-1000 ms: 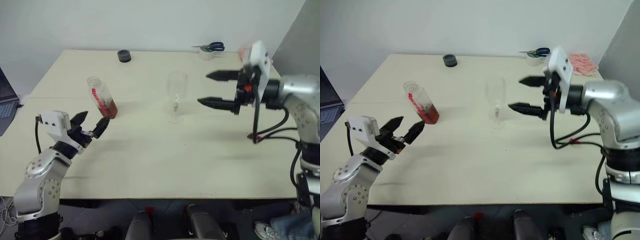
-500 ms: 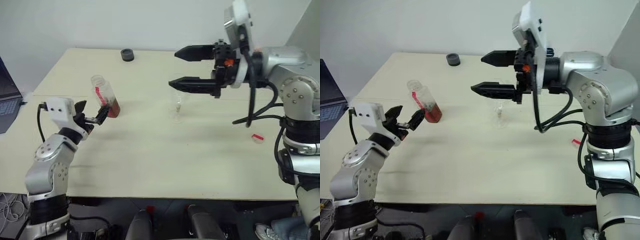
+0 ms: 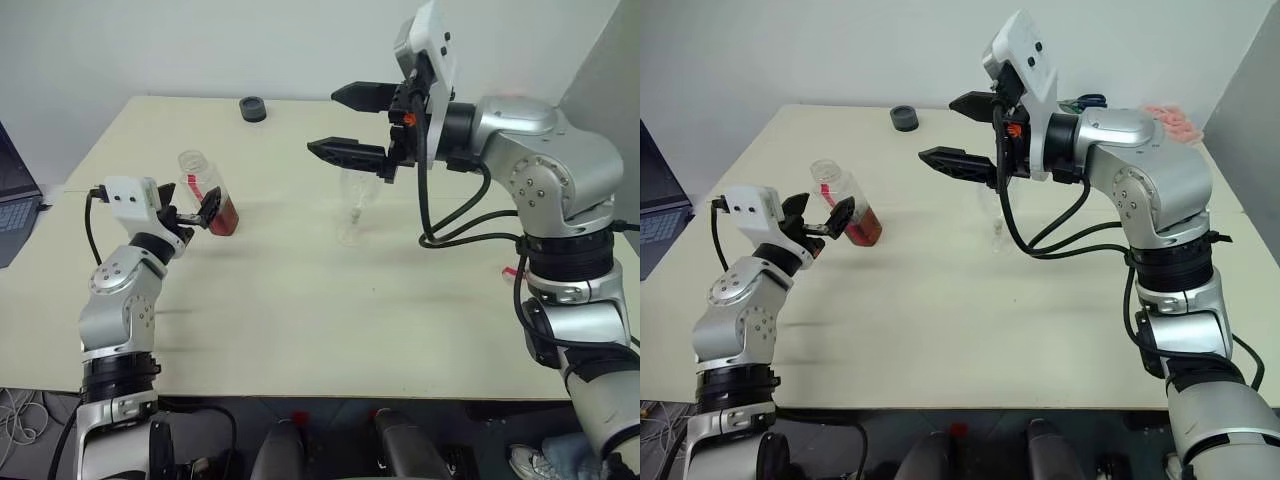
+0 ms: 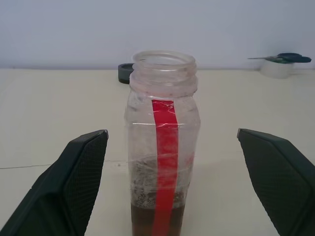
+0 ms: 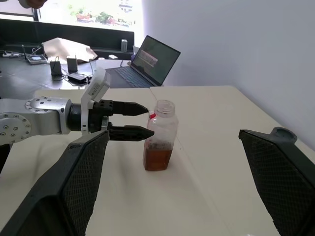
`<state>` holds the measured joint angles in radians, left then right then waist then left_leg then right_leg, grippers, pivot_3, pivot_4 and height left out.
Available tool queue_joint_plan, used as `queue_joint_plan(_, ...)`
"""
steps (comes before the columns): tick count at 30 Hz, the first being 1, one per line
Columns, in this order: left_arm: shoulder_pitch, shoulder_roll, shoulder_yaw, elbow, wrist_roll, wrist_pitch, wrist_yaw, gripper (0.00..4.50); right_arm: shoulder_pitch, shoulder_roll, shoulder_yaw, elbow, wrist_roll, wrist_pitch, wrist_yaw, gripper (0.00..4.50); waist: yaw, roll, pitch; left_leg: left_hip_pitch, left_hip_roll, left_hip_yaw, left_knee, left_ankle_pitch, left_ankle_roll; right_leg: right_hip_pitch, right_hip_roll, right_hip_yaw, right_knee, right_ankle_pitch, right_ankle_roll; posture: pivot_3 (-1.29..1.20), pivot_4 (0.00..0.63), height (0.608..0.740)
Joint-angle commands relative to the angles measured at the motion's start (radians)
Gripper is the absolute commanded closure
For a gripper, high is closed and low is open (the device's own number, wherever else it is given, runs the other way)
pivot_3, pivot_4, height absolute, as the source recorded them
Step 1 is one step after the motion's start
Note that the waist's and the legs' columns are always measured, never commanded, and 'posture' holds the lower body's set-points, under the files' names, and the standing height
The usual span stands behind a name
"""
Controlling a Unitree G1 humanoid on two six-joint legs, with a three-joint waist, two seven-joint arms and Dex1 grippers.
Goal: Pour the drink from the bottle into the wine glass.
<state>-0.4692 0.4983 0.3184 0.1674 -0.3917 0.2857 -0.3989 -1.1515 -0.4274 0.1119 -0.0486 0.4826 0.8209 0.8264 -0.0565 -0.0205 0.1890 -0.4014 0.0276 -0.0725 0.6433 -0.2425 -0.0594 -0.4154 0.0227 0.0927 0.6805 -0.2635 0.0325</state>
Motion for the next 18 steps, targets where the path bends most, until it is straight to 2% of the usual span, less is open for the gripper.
queue_joint_plan(1,-0.046,0.01,-0.005,0.045,0.016,-0.05,-0.03,0.0,-0.02,0.002,-0.011,-0.023,-0.006,-0.007,-0.014,0.01,0.0,0.0,0.0,0.0,0.0,0.0,0.0,0.0,0.0,0.0,0.0,0.0,0.0,0.0,0.0,0.0,0.15,0.74)
queue_joint_plan(12,-0.221,0.003,-0.029,0.372,0.071,-0.22,-0.106,0.0,0.001,0.012,-0.016,-0.044,0.004,0.03,-0.05,0.01,0.0,0.0,0.0,-0.001,0.0,-0.001,0.0,0.0,0.0,0.0,0.0,-0.002,0.0,0.0,0.0,0.0,0.15,0.74)
queue_joint_plan(17,-0.26,-0.002,-0.041,0.441,0.083,-0.274,-0.133,0.0,0.009,0.007,-0.018,-0.057,0.001,0.043,-0.067,0.01,0.0,0.0,0.0,-0.001,0.0,-0.001,-0.001,0.0,0.0,0.0,0.0,-0.002,0.0,0.0,0.0,0.0,0.15,0.74)
queue_joint_plan(18,-0.266,-0.002,-0.041,0.452,0.085,-0.281,-0.135,0.18,0.011,0.006,-0.017,-0.06,0.001,0.045,-0.071,0.0,0.0,0.0,0.0,-0.001,0.0,-0.002,-0.001,0.0,0.0,-0.001,0.0,-0.003,0.0,0.0,0.0,0.0,0.15,0.74)
